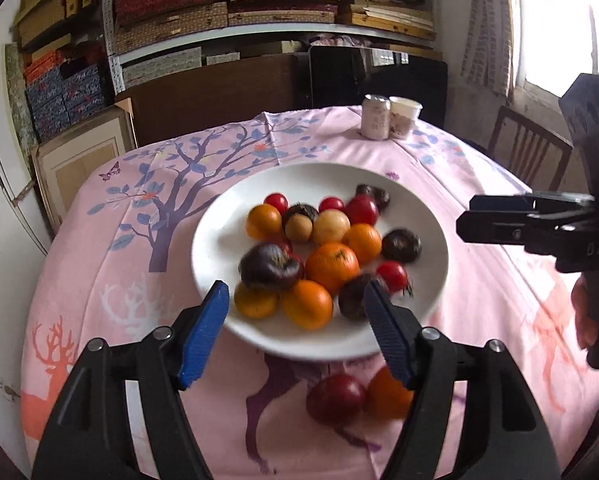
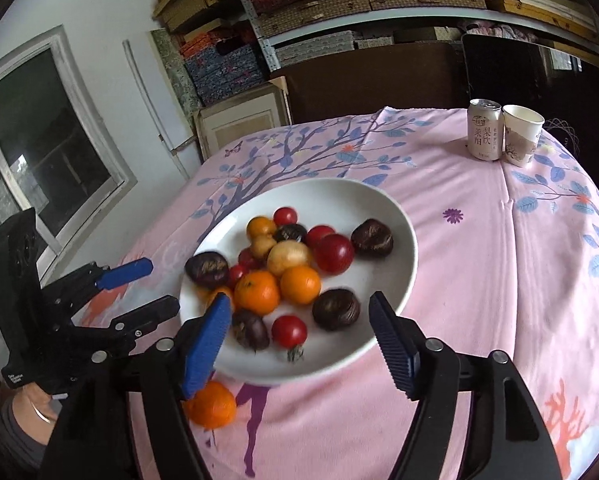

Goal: Organize fruits
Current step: 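Open both tools to drop the apple and plum on the plate, then grasp a red plum with the left tool while the right tool grasps a mandarin, then place the plum and mandarin on the white plate, opening both tools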

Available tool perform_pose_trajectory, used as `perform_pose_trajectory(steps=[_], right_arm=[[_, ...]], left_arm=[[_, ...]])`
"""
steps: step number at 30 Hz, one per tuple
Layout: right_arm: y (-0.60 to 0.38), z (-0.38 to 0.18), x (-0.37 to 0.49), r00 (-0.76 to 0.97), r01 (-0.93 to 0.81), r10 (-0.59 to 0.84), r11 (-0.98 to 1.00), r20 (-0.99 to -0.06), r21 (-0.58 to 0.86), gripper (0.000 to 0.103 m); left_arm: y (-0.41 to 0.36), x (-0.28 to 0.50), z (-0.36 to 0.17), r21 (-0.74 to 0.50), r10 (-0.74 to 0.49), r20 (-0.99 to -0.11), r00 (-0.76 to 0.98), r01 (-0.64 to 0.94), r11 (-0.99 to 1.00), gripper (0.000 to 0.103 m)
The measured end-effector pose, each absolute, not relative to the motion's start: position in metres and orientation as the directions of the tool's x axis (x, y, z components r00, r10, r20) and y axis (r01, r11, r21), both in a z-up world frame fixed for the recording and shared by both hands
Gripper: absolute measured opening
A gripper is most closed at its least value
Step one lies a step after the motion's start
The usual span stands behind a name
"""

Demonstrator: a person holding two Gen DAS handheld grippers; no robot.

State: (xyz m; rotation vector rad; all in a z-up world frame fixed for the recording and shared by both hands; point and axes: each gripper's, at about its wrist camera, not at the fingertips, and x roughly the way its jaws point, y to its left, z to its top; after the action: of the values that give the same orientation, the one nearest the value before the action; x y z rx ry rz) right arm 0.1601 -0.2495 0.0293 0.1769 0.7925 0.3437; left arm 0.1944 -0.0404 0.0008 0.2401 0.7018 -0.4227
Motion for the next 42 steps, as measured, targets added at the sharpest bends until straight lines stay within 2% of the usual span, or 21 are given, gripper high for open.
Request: perform_pose_trajectory(steps=[4,8,11,12,14,21,27,28,29,42], right_arm=[[-0.216,0.009,0.115,0.615,-0.347,0.388,0.915,-0.686,0.206,0.078],[-0.172,-0.01,0.101,0.589,-0.428,0.369,0.897,-0.719,0.11,0.078],[-0.151,-0.023,0.109,0.555,-0.436,0.358,0.894,-0.751,0.105,0.077],[-0.148,-0.028,0.113,0.554,-0.424,0.344,0.9,-0.759,0.098,0.073],[-0.151,-0.035,0.12,0.514,-0.412,0.38,0.896,-0.769,0.167,0.046],[-0.202,-0.008,0.09,0.591,-0.334,0.388,0.916,-0.707,0.223,0.047],[-0.254,-0.006,0.076,0.612,-0.235,0.358,0.934,-0.705,0.27,0.047],[-0.259,-0.007,0.074,0.615,-0.226,0.353,0.936,-0.705,0.272,0.047],[-0.261,-0.008,0.075,0.614,-0.22,0.351,0.936,-0.707,0.274,0.047],[-0.258,-0.009,0.081,0.608,-0.255,0.396,0.918,-0.688,0.304,0.047]], left_arm=[[-0.022,0.16,-0.024,0.093,-0.279,-0.706,0.651,0.475,0.875,0.068],[0.003,0.156,-0.038,0.038,-0.266,-0.729,0.631,0.426,0.904,0.068],[0.017,0.155,-0.042,0.004,-0.266,-0.738,0.62,0.398,0.917,0.068],[0.019,0.154,-0.044,0.01,-0.259,-0.738,0.623,0.394,0.919,0.068],[0.02,0.154,-0.045,0.018,-0.248,-0.741,0.624,0.388,0.921,0.068],[-0.016,0.151,-0.042,0.057,-0.268,-0.739,0.618,0.454,0.889,0.068],[-0.055,0.171,-0.056,0.099,-0.226,-0.767,0.601,0.459,0.883,0.067],[-0.058,0.175,-0.06,0.097,-0.218,-0.778,0.589,0.456,0.885,0.042],[-0.059,0.178,-0.064,0.078,-0.222,-0.796,0.564,0.459,0.885,0.04],[-0.045,0.157,-0.05,0.056,-0.237,-0.768,0.595,0.431,0.901,0.04]])
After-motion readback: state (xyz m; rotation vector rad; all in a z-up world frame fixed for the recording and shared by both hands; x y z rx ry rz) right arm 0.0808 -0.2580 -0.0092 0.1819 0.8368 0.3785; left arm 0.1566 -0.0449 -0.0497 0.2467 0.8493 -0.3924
